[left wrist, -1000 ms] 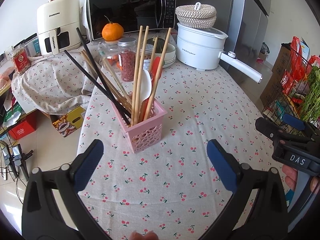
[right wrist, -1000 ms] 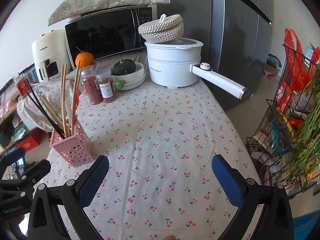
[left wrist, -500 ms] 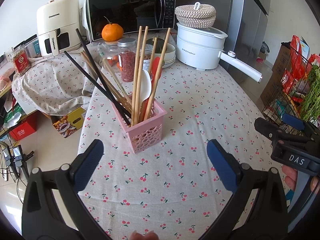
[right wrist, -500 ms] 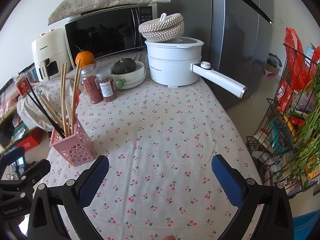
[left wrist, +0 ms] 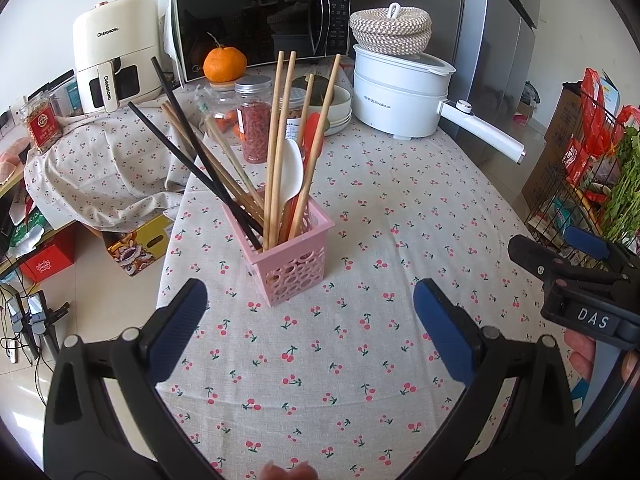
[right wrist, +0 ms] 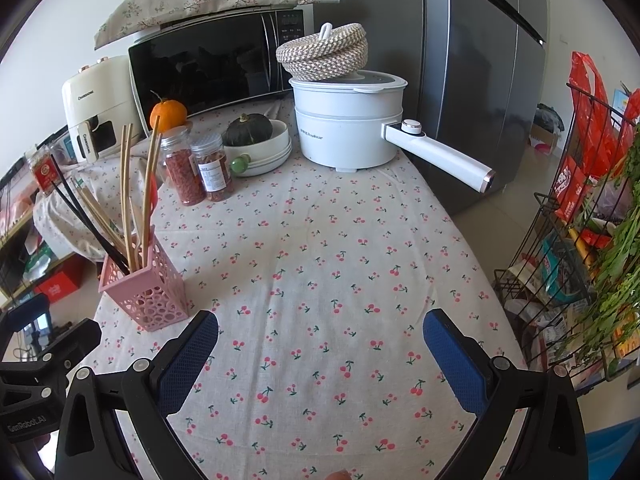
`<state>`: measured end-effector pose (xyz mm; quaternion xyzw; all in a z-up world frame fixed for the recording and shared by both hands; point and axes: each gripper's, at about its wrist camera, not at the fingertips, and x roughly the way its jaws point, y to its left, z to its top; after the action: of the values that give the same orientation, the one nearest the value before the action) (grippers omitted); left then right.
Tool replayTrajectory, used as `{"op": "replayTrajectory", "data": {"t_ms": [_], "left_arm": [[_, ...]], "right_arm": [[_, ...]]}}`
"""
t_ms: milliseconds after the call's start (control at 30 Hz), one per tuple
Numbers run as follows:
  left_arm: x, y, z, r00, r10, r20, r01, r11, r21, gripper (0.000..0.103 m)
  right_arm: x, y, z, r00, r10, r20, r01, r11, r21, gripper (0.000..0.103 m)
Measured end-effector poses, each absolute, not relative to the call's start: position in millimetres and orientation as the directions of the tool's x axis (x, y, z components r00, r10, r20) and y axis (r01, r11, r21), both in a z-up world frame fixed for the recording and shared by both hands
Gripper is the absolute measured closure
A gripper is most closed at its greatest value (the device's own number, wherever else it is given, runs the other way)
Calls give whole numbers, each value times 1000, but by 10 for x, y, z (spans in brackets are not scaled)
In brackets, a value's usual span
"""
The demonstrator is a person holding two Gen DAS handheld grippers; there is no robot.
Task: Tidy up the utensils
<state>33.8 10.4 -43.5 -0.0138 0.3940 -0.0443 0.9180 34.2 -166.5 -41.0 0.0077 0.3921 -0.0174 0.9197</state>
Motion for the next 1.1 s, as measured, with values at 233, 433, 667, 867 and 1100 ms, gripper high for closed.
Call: {"op": "replayTrajectory", "data": {"t_ms": [233, 433, 667, 867, 1100], "left_arm": [[336, 111, -437, 685, -92, -723, 72, 996, -58, 1], [333, 112, -433, 690, -91, -718, 71, 996, -57, 1], [300, 108, -387, 708, -111, -697, 89, 994, -68, 1], [274, 27, -332, 724, -62, -687, 72, 997, -14, 1], [256, -16, -295, 735, -67, -674, 79, 997, -13, 1]], "right_arm": [[343, -1669, -425, 689, -24, -724, 37, 999, 2, 0], [345, -1659, -433, 687, -21, -726, 38, 999, 6, 0], [349, -1665, -415, 684, -19, -730, 39, 999, 12, 0], [346, -1690, -400, 683, -16, -730, 47, 999, 22, 0], [354, -1684, -408, 677, -12, -736, 46, 999, 26, 0]]}}
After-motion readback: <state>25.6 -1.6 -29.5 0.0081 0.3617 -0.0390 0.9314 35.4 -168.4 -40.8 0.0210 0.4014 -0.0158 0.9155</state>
